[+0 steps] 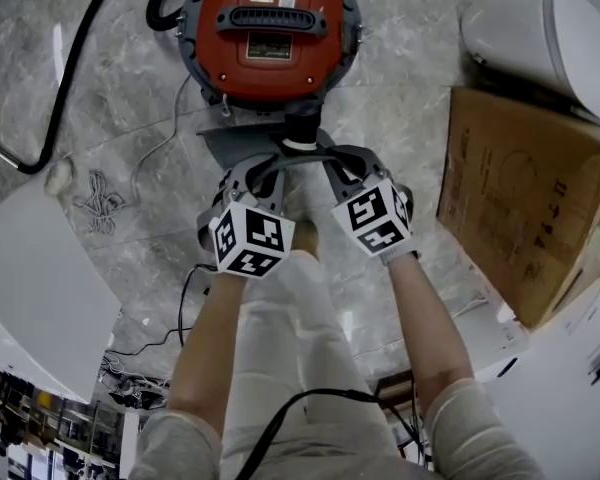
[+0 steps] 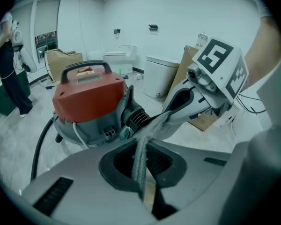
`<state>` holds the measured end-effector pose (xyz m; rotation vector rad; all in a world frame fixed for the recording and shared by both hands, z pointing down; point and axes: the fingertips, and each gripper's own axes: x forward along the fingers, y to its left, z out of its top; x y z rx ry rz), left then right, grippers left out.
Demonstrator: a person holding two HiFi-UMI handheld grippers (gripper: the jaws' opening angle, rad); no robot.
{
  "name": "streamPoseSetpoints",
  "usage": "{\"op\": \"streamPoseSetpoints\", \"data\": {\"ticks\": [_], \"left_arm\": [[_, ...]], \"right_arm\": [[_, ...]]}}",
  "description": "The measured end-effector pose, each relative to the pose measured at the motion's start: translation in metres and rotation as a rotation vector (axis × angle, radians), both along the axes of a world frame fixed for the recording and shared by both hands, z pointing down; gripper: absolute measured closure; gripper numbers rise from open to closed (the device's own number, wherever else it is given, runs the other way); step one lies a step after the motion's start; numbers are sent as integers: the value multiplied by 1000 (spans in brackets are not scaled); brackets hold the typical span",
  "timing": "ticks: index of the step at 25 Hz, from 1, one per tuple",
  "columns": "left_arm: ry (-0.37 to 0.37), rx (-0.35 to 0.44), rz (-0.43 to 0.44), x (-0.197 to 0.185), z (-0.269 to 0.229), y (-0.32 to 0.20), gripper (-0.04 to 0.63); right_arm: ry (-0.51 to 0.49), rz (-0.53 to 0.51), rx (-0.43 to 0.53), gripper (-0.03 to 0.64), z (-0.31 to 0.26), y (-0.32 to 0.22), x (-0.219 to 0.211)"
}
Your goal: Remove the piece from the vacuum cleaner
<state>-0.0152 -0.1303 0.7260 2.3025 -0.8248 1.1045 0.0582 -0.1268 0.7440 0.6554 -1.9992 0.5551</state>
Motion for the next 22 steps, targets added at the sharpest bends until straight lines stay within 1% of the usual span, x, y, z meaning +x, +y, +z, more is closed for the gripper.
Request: {"op": "streamPoseSetpoints", "data": {"ticks": [2, 6, 10, 12, 14, 16, 20, 22], "left_arm": [[18, -22, -24, -3, 4, 0, 560], [58, -59, -72, -9, 11, -3, 560], [58, -88, -80, -13, 21, -1, 560], [61, -107, -90, -15, 26, 1, 560], [81, -127, -112, -15, 31, 3, 561], [101, -138, -128, -13, 30, 2, 561], [82, -117, -107, -11, 21, 8, 561], [85, -105, -116, -9, 16, 7, 561]], "right_arm": [[16, -27, 9, 584, -6, 0, -1], [65, -155, 67, 588, -19, 1, -9], [134, -265, 132, 588, -31, 1, -16], [170, -306, 155, 588, -35, 1, -21], [199, -331, 170, 588, -36, 2, -23], [187, -307, 157, 588, -34, 2, -22], [61, -147, 74, 588, -26, 3, -12], [-3, -84, 31, 588, -19, 3, -8]]}}
